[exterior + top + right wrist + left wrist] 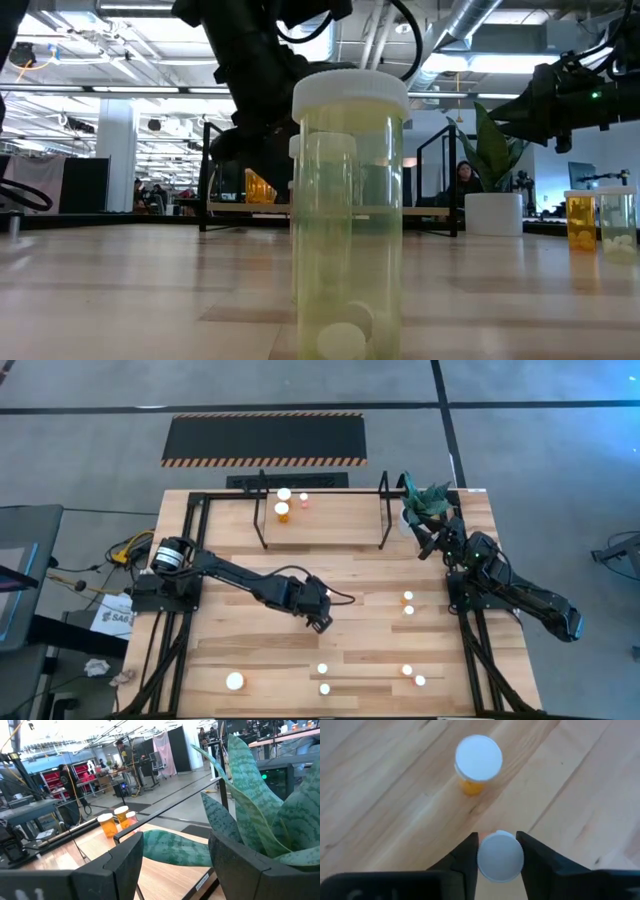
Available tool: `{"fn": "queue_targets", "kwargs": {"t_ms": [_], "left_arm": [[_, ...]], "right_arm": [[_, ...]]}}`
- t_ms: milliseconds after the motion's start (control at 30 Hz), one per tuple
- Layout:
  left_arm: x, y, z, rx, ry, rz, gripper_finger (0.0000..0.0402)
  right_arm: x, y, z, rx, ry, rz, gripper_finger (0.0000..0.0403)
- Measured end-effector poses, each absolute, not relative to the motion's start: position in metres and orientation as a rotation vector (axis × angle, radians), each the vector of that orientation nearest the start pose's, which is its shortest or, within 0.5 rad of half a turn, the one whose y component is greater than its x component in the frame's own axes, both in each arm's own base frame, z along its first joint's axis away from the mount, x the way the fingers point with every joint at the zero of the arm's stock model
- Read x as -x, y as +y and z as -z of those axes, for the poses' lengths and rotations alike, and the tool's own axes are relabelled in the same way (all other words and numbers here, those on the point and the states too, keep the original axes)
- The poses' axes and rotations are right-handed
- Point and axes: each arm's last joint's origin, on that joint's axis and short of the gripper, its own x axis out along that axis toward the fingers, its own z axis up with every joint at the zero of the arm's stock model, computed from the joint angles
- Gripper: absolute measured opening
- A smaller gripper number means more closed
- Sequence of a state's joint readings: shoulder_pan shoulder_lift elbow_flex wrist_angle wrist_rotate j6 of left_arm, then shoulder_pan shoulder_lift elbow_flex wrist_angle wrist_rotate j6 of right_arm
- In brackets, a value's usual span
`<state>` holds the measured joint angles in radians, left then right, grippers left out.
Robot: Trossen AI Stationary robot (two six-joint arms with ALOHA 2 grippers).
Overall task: Pick and place medicine bottles onto shelf by color
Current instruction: Put the top red pill bottle on the shelf aligned with the other red pill bottle
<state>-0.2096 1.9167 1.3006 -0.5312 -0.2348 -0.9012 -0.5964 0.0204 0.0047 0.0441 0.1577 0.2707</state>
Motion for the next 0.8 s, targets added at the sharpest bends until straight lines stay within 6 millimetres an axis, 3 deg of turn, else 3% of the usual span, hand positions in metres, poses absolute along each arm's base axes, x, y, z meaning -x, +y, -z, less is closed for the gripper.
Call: {"fn": "queue_targets", "kwargs": {"t_ms": [233,500,800], "left_arm": [[-0.377,-0.069,-0.175,0.575,1.020,-0.494,0.0100],[-0.369,-0.055,-0.192,0.551,1.032,-0.489,0.0098],[-0.351,-0.009,-0.236,0.490,0.946,-0.568,0.0100]], "right_arm": [[-0.079,-0.059,-0.168,-0.251,-0.130,0.745,0.0249],[-0.079,-0.059,-0.168,-0.251,-0.130,0.745,0.0249],[-0.079,-0.059,-0.168,-0.251,-0.130,0.746,0.0249]]}}
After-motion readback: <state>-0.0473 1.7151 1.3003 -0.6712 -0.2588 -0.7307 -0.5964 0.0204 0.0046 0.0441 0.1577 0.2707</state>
